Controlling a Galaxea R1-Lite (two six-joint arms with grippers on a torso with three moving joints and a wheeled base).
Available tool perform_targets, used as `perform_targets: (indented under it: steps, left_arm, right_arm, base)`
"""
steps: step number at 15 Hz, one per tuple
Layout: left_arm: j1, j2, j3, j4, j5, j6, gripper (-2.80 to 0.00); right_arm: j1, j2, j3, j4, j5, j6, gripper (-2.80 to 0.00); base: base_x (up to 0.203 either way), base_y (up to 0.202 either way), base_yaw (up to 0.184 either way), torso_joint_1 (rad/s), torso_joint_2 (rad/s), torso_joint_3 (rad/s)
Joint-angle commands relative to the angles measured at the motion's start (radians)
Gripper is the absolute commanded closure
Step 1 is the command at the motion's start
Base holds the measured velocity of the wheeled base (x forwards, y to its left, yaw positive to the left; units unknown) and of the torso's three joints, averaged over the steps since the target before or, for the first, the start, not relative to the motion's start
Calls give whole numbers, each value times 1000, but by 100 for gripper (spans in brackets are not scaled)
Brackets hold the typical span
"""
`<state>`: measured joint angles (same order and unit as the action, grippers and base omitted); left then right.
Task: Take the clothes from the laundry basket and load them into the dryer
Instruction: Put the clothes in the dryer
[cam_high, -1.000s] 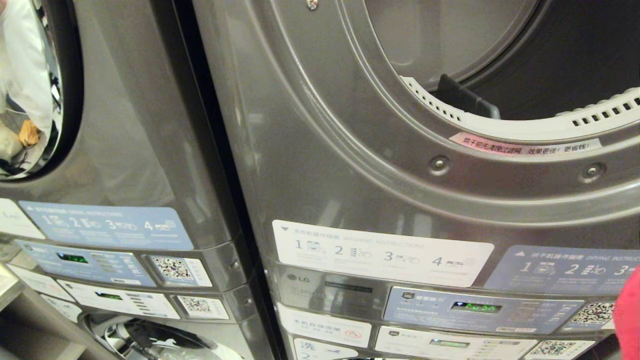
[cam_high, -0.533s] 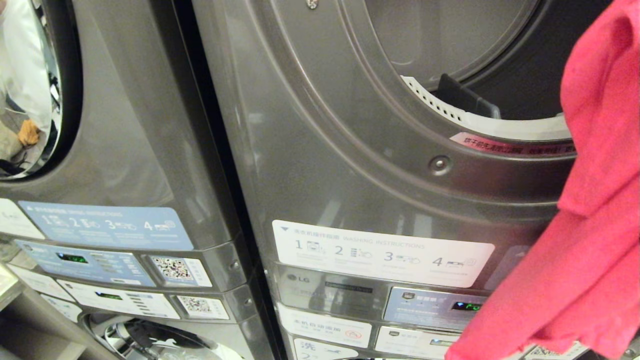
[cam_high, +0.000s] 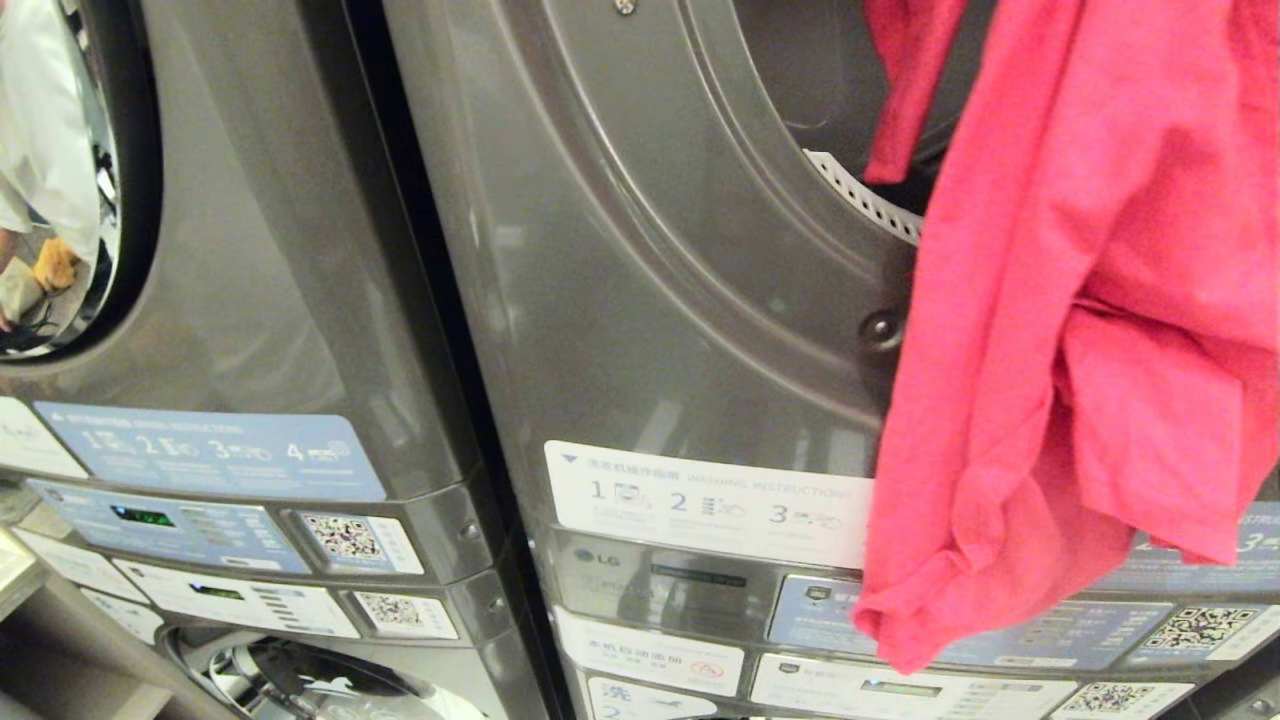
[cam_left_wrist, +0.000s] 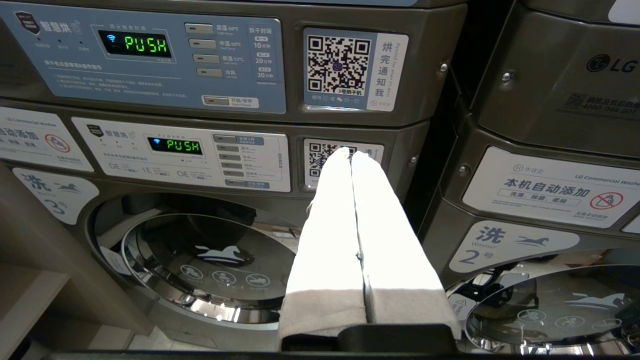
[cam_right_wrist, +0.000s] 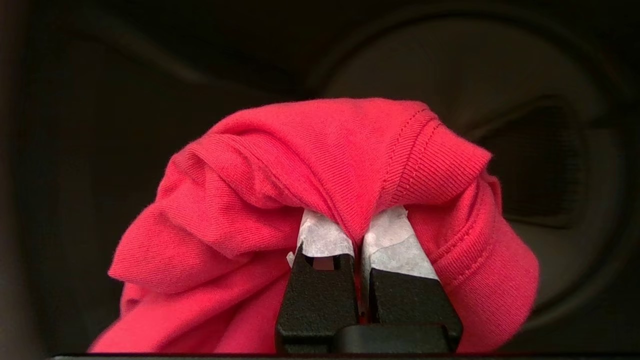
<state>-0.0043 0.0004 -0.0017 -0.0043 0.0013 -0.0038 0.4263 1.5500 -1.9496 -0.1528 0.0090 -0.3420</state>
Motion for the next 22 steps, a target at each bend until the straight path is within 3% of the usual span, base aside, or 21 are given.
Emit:
perform_targets:
  steps: [1,3,7,16,17,19,22]
  left_arm:
    - [0,-2,0,0,0,0,0]
    - [0,-2,0,0,0,-1,0]
    - [0,-2,0,0,0,-1,0]
    - [0,-2,0,0,0,-1,0]
    - [0,-2,0,0,0,-1,0]
    - [0,-2,0,0,0,-1,0]
    - [0,-2,0,0,1,-1,0]
  right_arm:
    - [42,140,-13,-175,-156,-62,0]
    - [46,177,-14,-325,-272,-136,0]
    - [16,182,-12,-397,-471,-180,0]
    - [13,239,-11,-307,-446,-164,0]
    - [12,236,-11,-301,-445,-161,-280]
    - [13,232,-11,-286,-443,-159,-280]
    - [14,204,-11,-135,-429,-126,-280]
  base:
    - [0,0,0,0,0,0]
    - [0,0,0,0,0,0]
    - [0,0,0,0,0,0]
    - [0,0,0,0,0,0]
    - [0,0,0,0,0,0]
    - [0,0,0,0,0,0]
    - [0,0,0,0,0,0]
